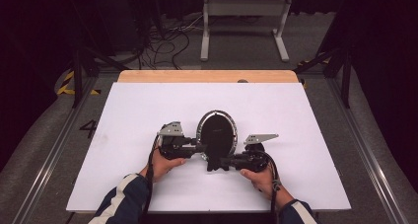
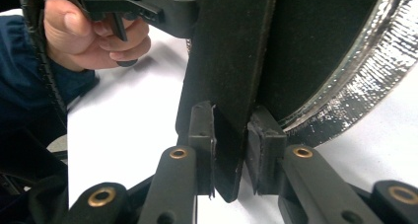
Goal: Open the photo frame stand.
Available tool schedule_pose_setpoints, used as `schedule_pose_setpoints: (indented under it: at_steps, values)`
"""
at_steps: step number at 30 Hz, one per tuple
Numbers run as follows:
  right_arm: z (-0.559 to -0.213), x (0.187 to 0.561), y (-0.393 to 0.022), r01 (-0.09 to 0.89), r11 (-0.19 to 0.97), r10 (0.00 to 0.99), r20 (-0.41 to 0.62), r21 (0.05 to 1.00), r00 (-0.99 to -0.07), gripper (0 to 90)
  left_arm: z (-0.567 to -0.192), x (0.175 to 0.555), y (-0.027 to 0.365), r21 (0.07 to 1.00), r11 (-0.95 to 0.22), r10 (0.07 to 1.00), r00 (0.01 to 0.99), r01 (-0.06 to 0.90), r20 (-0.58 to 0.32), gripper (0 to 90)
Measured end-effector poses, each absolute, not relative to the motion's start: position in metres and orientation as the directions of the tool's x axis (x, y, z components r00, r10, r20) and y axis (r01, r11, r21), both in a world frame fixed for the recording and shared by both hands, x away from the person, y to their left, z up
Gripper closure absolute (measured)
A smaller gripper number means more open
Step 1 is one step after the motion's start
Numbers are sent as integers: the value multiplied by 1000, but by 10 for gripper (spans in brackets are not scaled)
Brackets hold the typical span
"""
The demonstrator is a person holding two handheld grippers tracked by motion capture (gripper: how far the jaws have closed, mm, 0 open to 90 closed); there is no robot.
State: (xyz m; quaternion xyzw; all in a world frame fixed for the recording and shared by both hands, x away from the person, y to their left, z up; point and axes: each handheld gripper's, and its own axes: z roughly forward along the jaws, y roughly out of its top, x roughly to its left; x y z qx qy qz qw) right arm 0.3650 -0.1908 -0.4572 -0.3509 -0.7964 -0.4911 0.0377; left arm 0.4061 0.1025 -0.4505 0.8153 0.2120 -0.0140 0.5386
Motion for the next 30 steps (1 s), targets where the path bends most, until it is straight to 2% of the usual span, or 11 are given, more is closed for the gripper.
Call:
schedule_pose_setpoints:
  at_steps: [5,13,23,30]
  values:
    - [-456,363,-189,589,281,534,386,758,-752,759,-454,404,96,854,-367,305,915,368,-263,639]
    - [-455,362,-188,574,295,536,365,764,-761,756,-453,404,97,859,-379,293,925,344,-241,678]
    - [-449,359,-188,544,301,539,331,784,-775,753,-444,397,94,876,-409,358,928,255,-103,700]
    - [-446,358,-187,537,303,539,323,787,-778,751,-442,394,93,880,-419,386,921,225,-52,703]
